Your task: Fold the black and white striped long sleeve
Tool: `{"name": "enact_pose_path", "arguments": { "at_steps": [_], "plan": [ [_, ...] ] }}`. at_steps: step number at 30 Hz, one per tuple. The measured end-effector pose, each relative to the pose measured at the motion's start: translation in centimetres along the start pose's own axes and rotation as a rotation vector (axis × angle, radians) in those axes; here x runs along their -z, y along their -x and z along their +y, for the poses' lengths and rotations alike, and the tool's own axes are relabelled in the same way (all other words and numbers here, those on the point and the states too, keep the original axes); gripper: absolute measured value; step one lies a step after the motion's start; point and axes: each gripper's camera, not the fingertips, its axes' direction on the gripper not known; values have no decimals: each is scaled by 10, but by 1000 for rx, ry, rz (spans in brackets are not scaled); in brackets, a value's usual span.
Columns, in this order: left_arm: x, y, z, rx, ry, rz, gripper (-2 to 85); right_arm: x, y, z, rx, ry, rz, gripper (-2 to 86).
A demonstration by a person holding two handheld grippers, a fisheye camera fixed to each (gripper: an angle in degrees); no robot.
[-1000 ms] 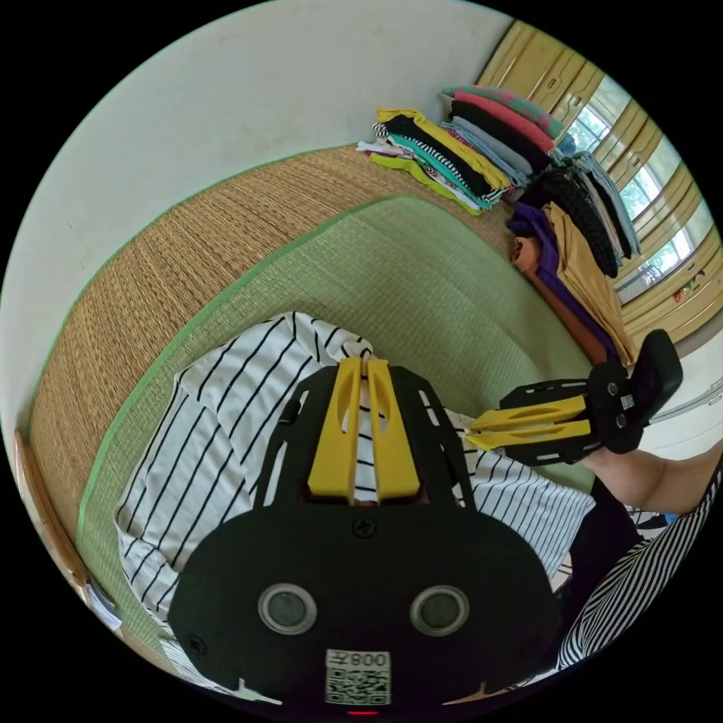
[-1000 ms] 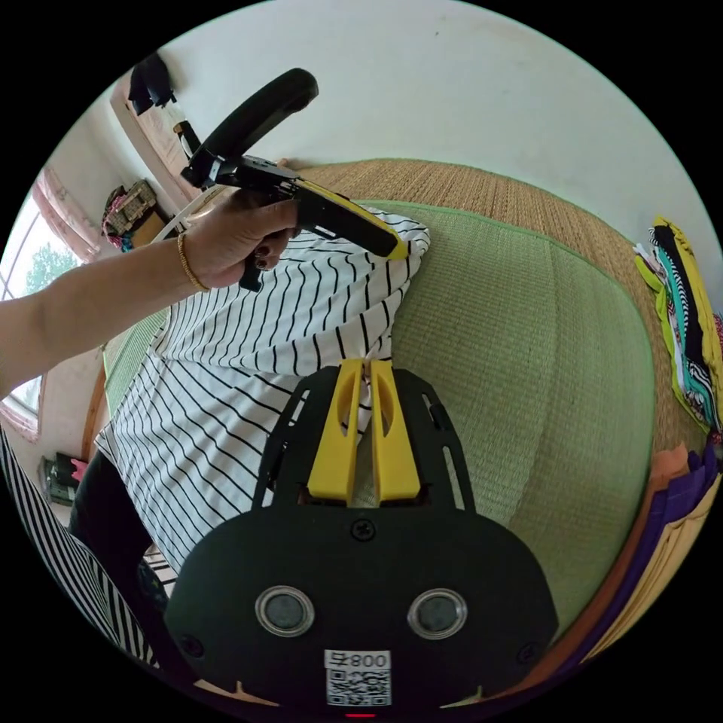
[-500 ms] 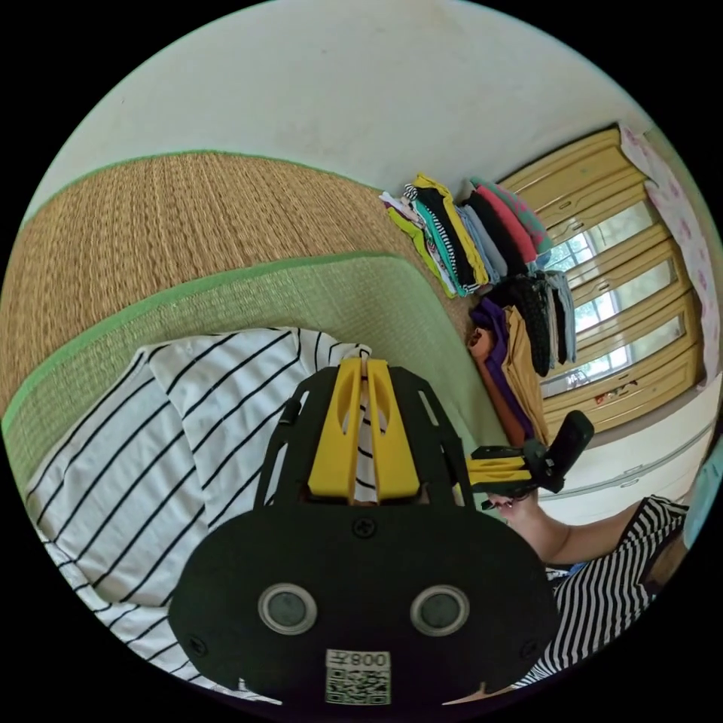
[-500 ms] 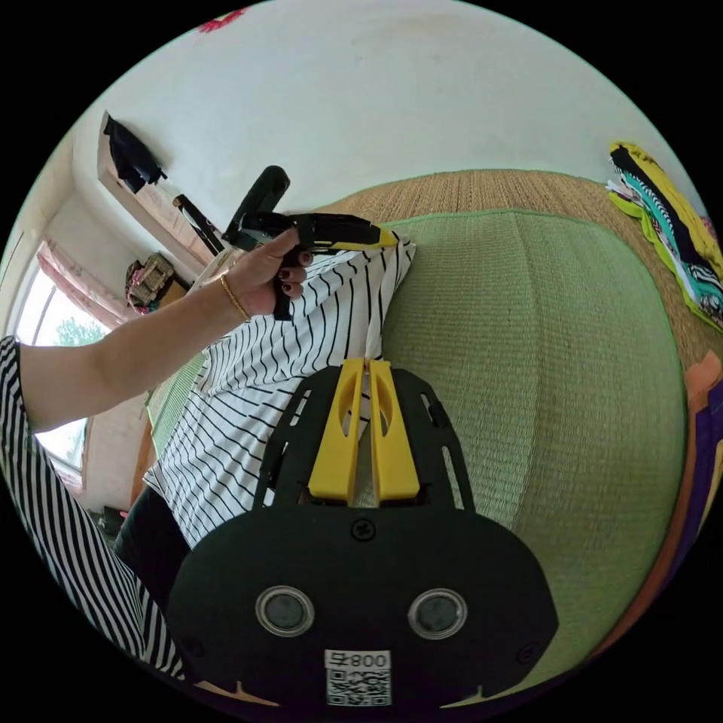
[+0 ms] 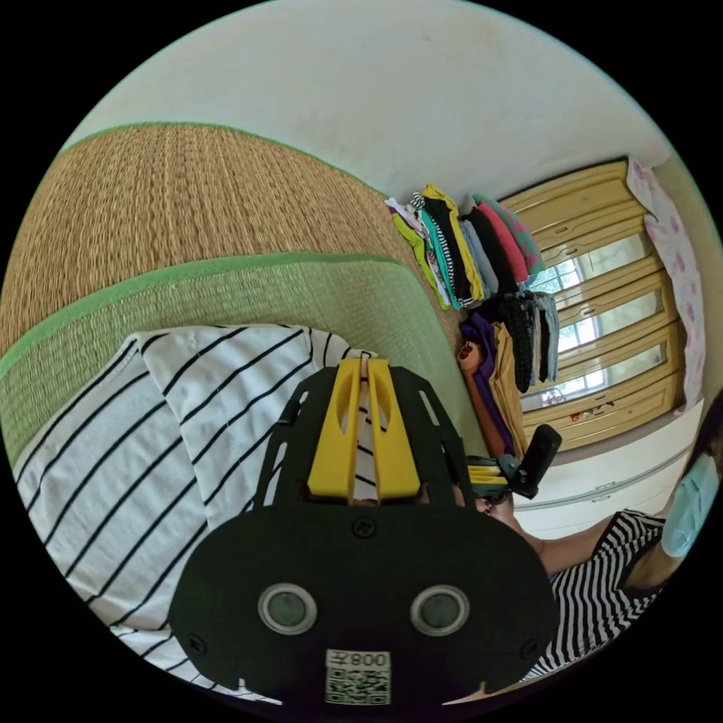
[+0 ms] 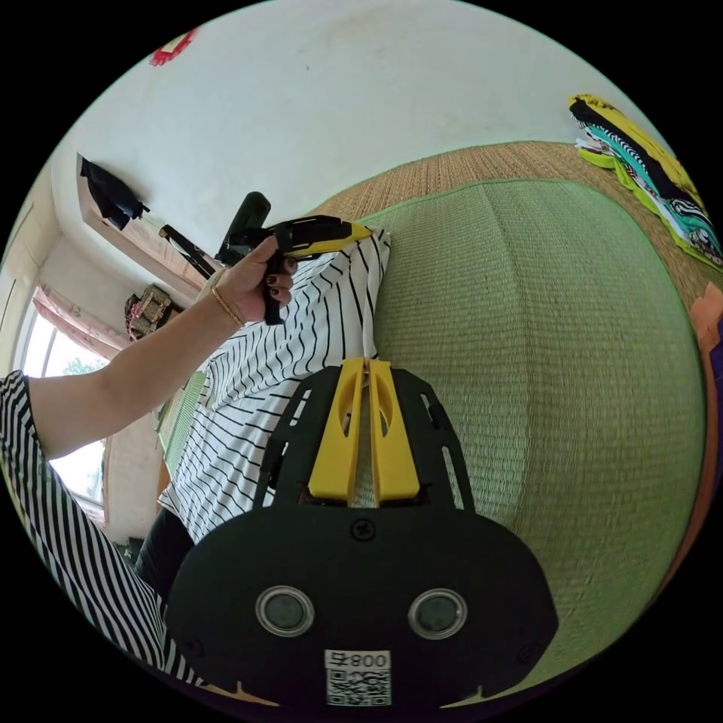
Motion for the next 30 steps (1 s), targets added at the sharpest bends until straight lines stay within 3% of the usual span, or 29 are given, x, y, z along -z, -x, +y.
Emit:
{"name": "enact_pose_path", "arguments": {
  "at_steps": [7, 11, 16, 23, 30],
  "plan": [
    [12, 3, -26, -5, 9, 5, 16, -8, -15, 8, 4, -5, -4, 8],
    [12, 10, -45, -21, 74, 131, 18, -11, -24, 13, 2, -2, -10, 8],
    [16, 21, -59, 4, 124, 139, 19, -13, -32, 15, -1, -5, -24, 8],
    [16, 50, -62, 75, 108, 352, 25, -13, -41, 15, -14, -5, -40, 8],
    [37, 60, -53, 83, 55, 249, 30, -14, -40, 8, -19, 13, -38, 8]
  ]
}}
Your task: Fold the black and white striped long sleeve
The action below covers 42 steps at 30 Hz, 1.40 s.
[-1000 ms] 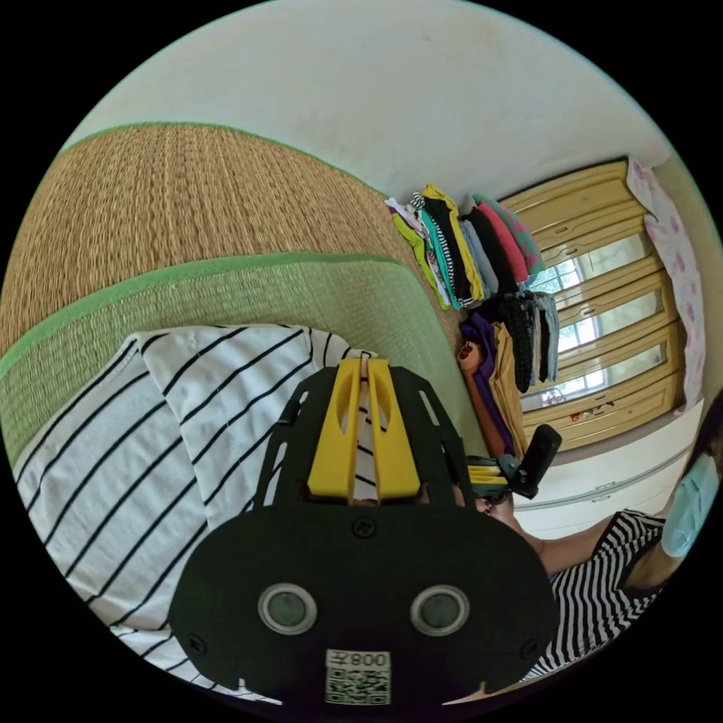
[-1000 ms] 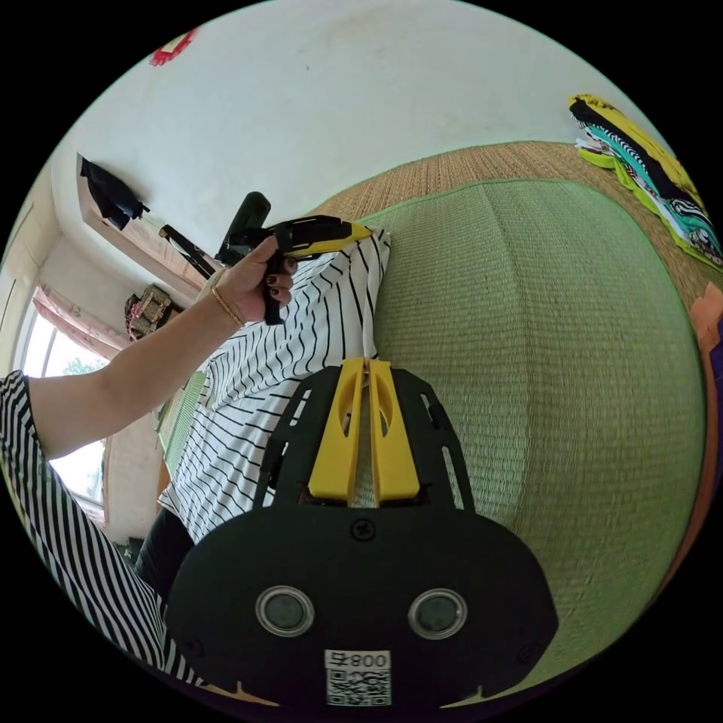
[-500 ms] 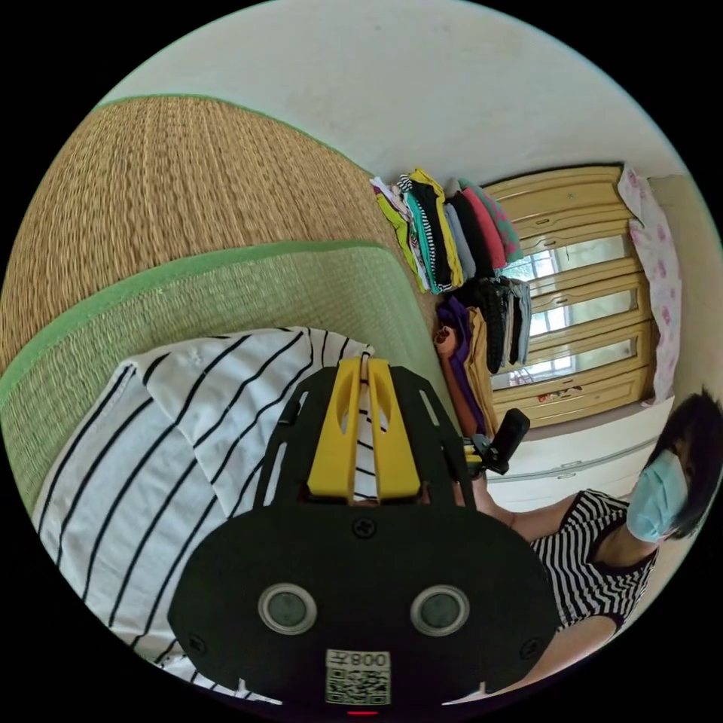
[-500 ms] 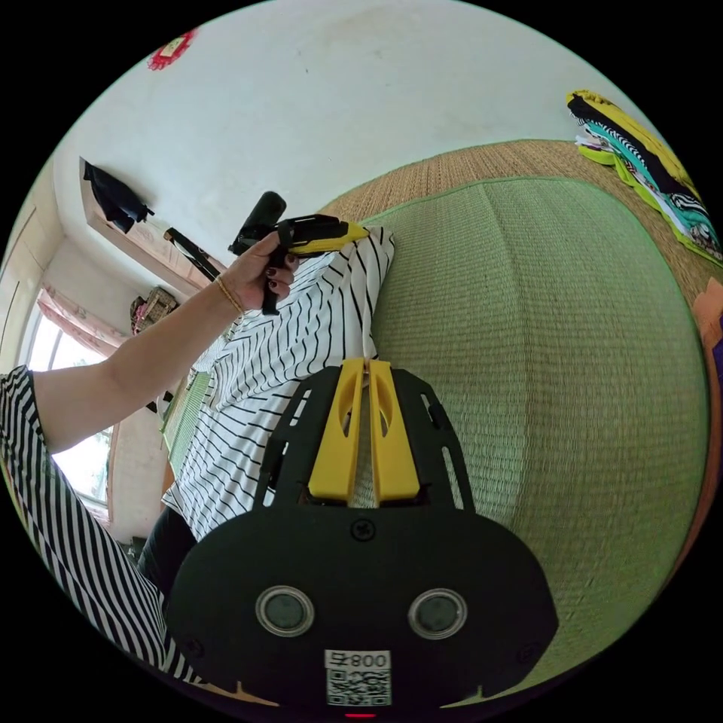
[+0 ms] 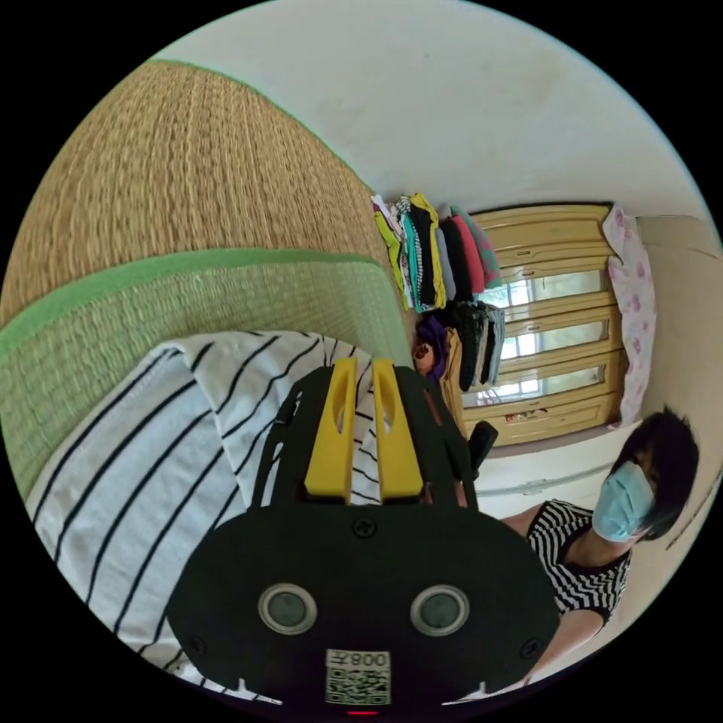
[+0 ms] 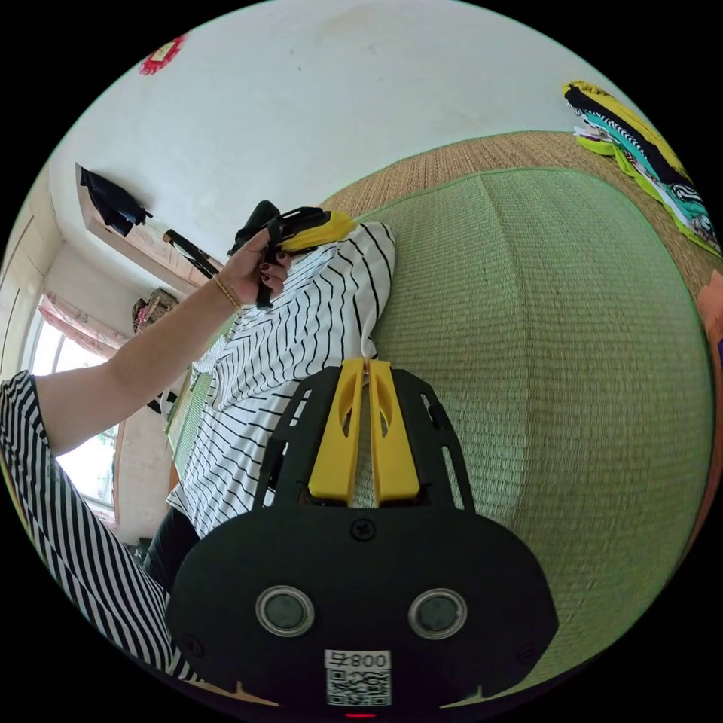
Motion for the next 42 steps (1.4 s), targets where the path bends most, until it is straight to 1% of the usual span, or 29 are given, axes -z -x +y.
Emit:
{"name": "enact_pose_path", "arguments": {
  "at_steps": [2, 5, 7, 8, 9, 11, 13, 16, 18, 21, 25, 26, 28, 31, 34, 35, 38, 40, 42],
  "plan": [
    [6, -4, 5, -28, -50, -13, 27, 1, 1, -2, -2, -1, 0, 8],
    [-7, -18, 14, -137, 31, -2, 16, 4, 4, -6, -5, -1, -1, 8],
    [-23, -27, 20, -201, 115, -78, 9, 5, 7, -8, -7, -1, -3, 8],
    [-32, -28, 24, -215, 147, -189, 6, 6, 9, -10, -8, 0, -4, 8],
    [-39, -27, 27, -214, 148, -300, 5, 8, 10, -12, -12, 1, -7, 8],
    [-46, -18, 31, -186, 144, -406, 3, 11, 13, -14, -19, 3, -14, 8],
    [-48, -7, 36, -168, 149, -350, 2, 15, 17, -16, -19, 5, -11, 7],
    [-43, 3, 53, -165, 128, -330, 2, 26, 27, -22, -12, -2, 3, 3],
    [-33, 3, 73, -196, 76, -300, 2, 41, 40, -27, -2, -37, 49, 1],
    [-30, 11, 95, -205, 55, -280, 1, 54, 64, -39, 43, -75, 31, 1],
    [-45, 37, 117, -173, 142, -375, 2, 33, 101, -66, 125, 8, 58, 1],
    [-45, 44, 125, -192, 141, -367, 2, 21, 111, -75, 150, 53, 101, 1],
    [-40, 53, 138, -165, 122, -361, 2, 3, 122, -84, 164, 136, 186, 1],
    [-30, 55, 168, -227, 83, -365, 2, 10, 147, -91, 193, 121, 234, 1],
    [-29, 66, 200, -270, 91, -437, 2, 14, 164, -95, 202, 114, 260, 1],
    [-32, 77, 209, -252, 120, -497, 2, 11, 167, -99, 199, 133, 258, 1],
    [-28, 102, 230, -212, 110, -458, 2, 15, 178, -113, 199, 137, 234, 1],
    [-19, 108, 249, -217, 61, -441, 1, 24, 190, -121, 200, 133, 254, 0],
    [-2, 112, 288, -250, 6, -404, 1, 41, 212, -125, 214, 93, 297, 0]
  ]
}}
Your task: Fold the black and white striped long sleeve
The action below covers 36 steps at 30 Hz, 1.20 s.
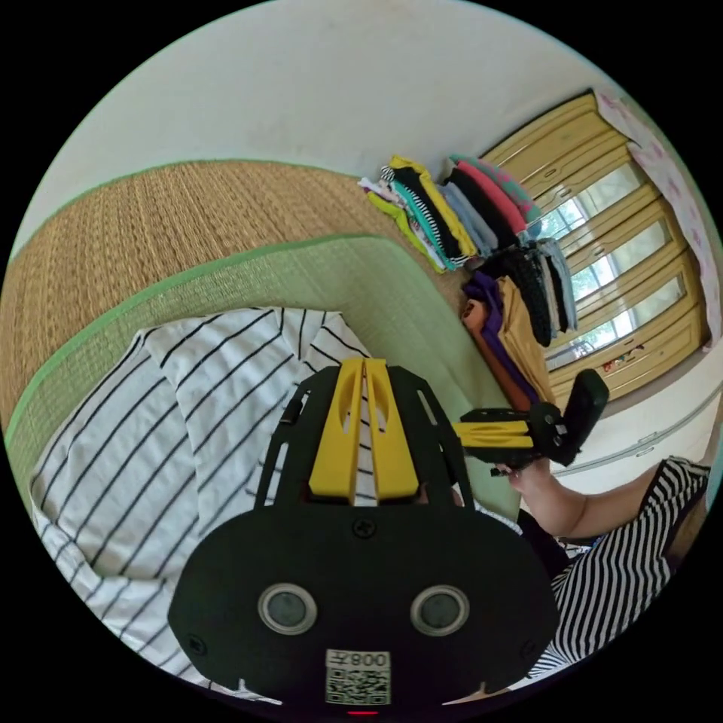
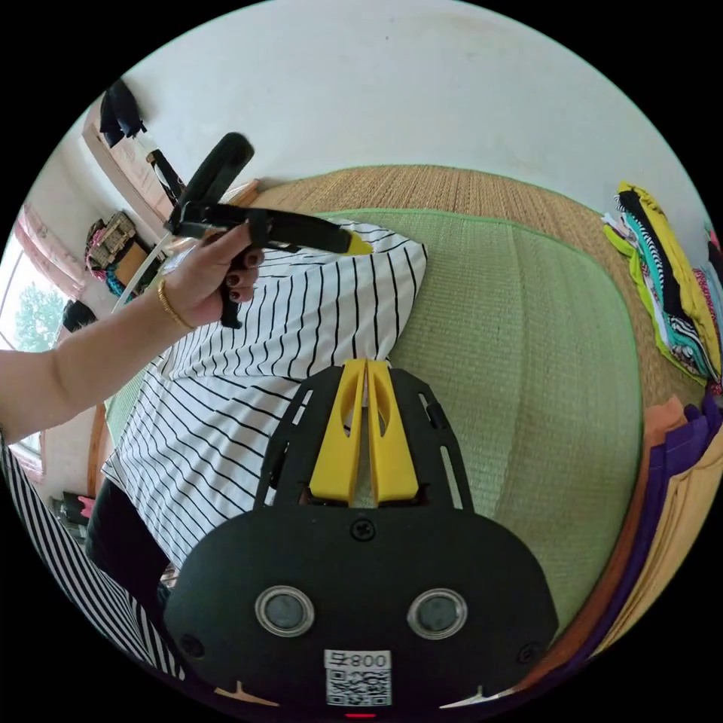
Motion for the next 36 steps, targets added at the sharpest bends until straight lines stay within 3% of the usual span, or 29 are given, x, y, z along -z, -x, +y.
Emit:
{"name": "enact_pose_path", "arguments": {
  "at_steps": [4, 8, 14, 16, 21, 25, 31, 36],
  "plan": [
    [24, 6, 87, 29, -46, -8, 2, 26, 19, -13, 3, -41, 18, 0],
    [59, 31, 212, 217, -104, -95, 2, 29, 36, -44, 13, -2, -20, 1],
    [82, 83, 359, 511, -117, -260, 1, 6, 76, -76, 98, 137, 88, 1],
    [83, 97, 388, 520, -163, -201, 1, 12, 81, -85, 102, 150, 88, 1],
    [98, 113, 439, 481, -236, -260, 2, 44, 111, -114, 111, 146, 105, 1],
    [92, 142, 475, 502, -152, -301, 3, 26, 121, -125, 107, 215, 115, 1],
    [116, 156, 552, 497, -274, -251, 10, 46, 127, -151, 57, 236, 131, 1],
    [166, 178, 665, 653, -472, -297, 52, 74, 160, -171, 64, 185, 130, 1]
  ]
}}
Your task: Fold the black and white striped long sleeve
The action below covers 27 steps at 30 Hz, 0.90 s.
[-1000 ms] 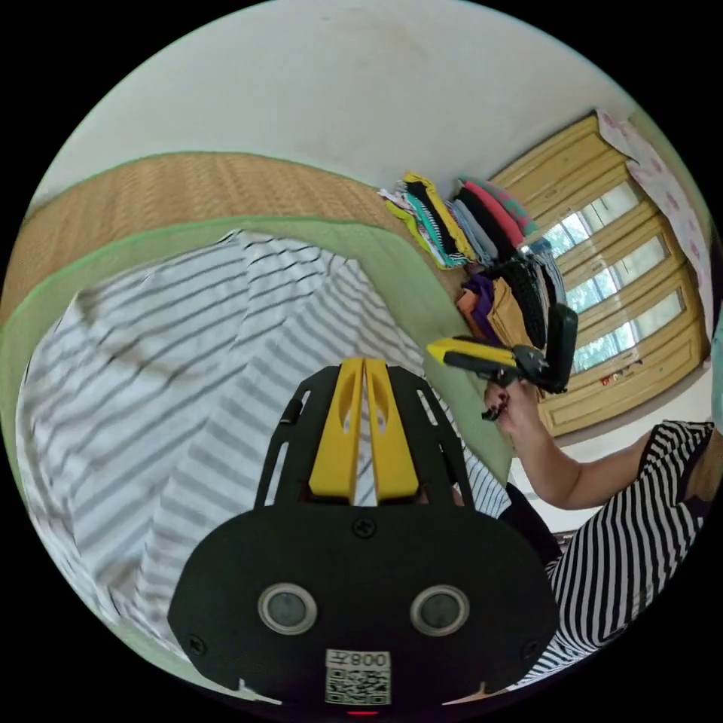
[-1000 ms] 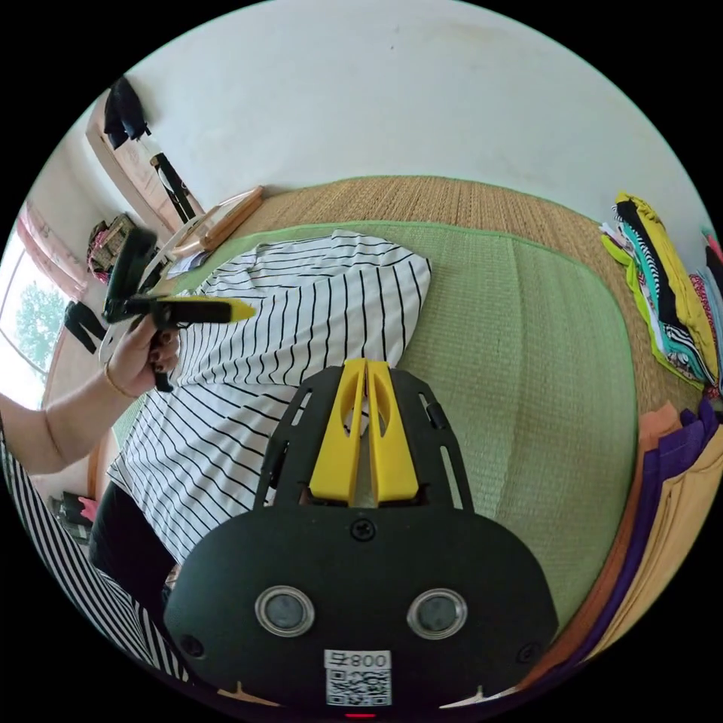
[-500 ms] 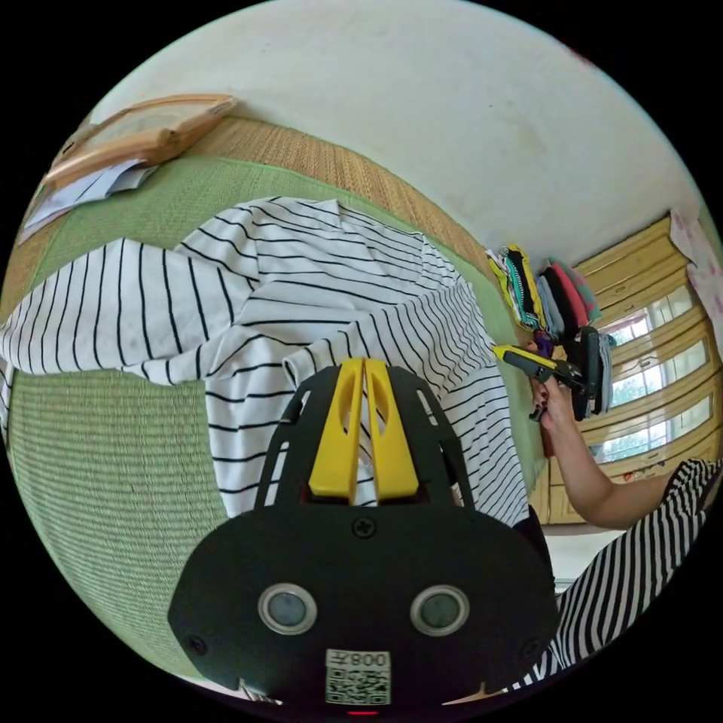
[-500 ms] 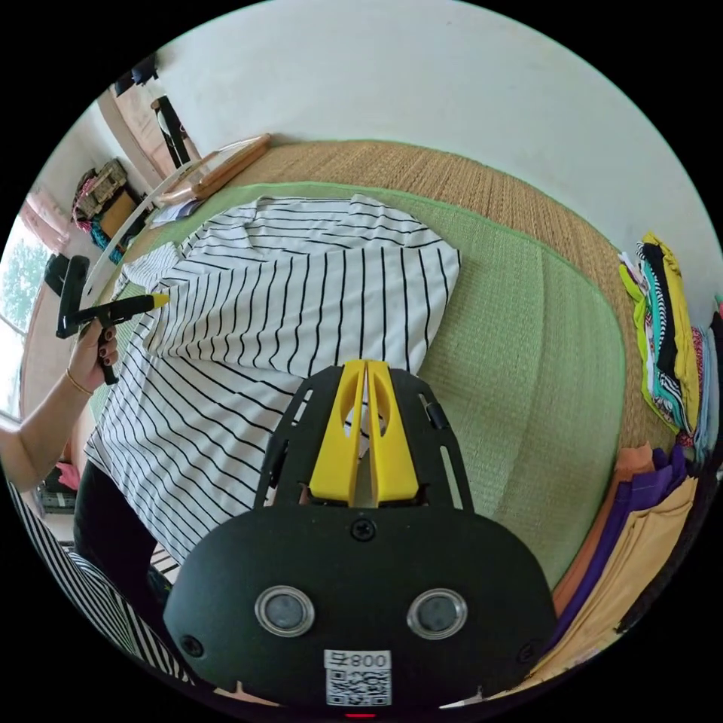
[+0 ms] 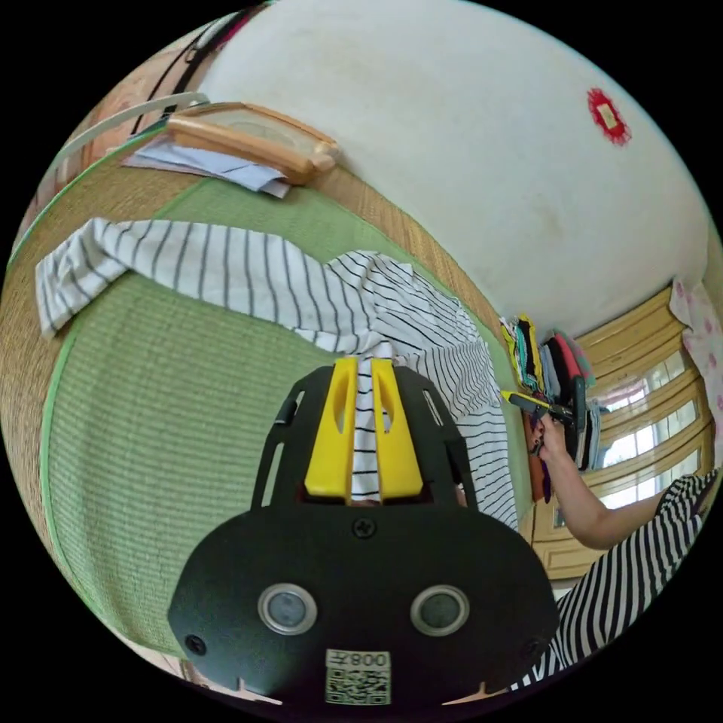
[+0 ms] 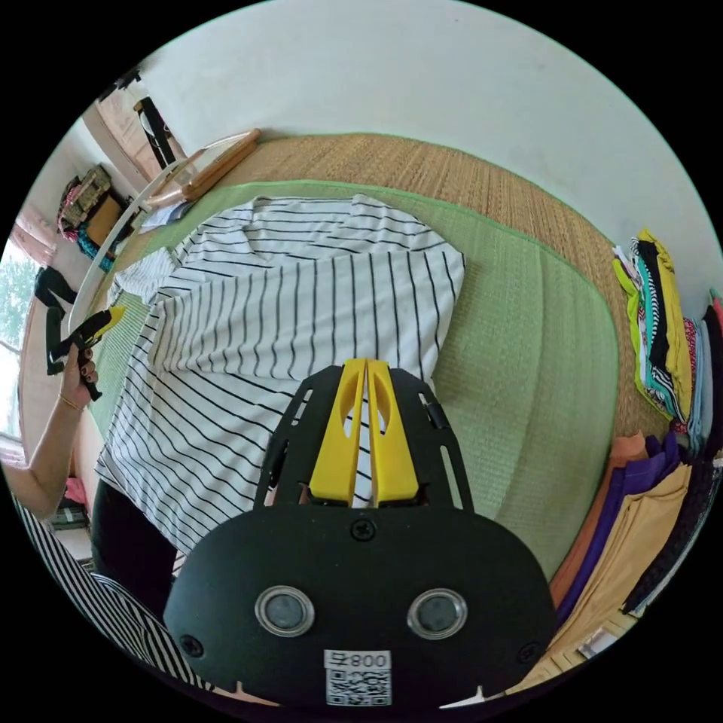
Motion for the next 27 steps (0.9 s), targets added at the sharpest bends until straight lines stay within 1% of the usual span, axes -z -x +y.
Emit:
{"name": "enact_pose_path", "arguments": {
  "at_steps": [4, 6, 9, 11, 14, 16, 19, 21, 25, 27],
  "plan": [
    [53, 76, 26, 189, -144, -41, 76, 12, 46, -21, 70, -26, -88, 1],
    [84, 122, 41, 316, -254, -78, 84, 8, 85, -37, 129, -21, -122, 1],
    [107, 171, 56, 451, -328, -87, 91, -6, 134, -58, 199, 19, -171, 1],
    [114, 192, 61, 495, -342, -103, 91, -11, 161, -69, 244, 25, -178, 1],
    [116, 212, 60, 479, -282, -164, 86, -17, 195, -83, 289, 35, -172, 1],
    [114, 221, 58, 460, -250, -160, 78, -20, 207, -91, 304, 41, -186, 1],
    [114, 234, 56, 451, -224, -149, 51, -23, 218, -98, 314, 49, -188, 0],
    [114, 243, 56, 448, -186, -175, 26, -27, 221, -101, 317, 60, -189, 1],
    [123, 250, 60, 429, -195, -150, 13, -34, 218, -101, 311, 71, -205, 1],
    [140, 245, 56, 374, -248, -115, 9, -35, 210, -102, 294, 64, -226, 1]
  ]
}}
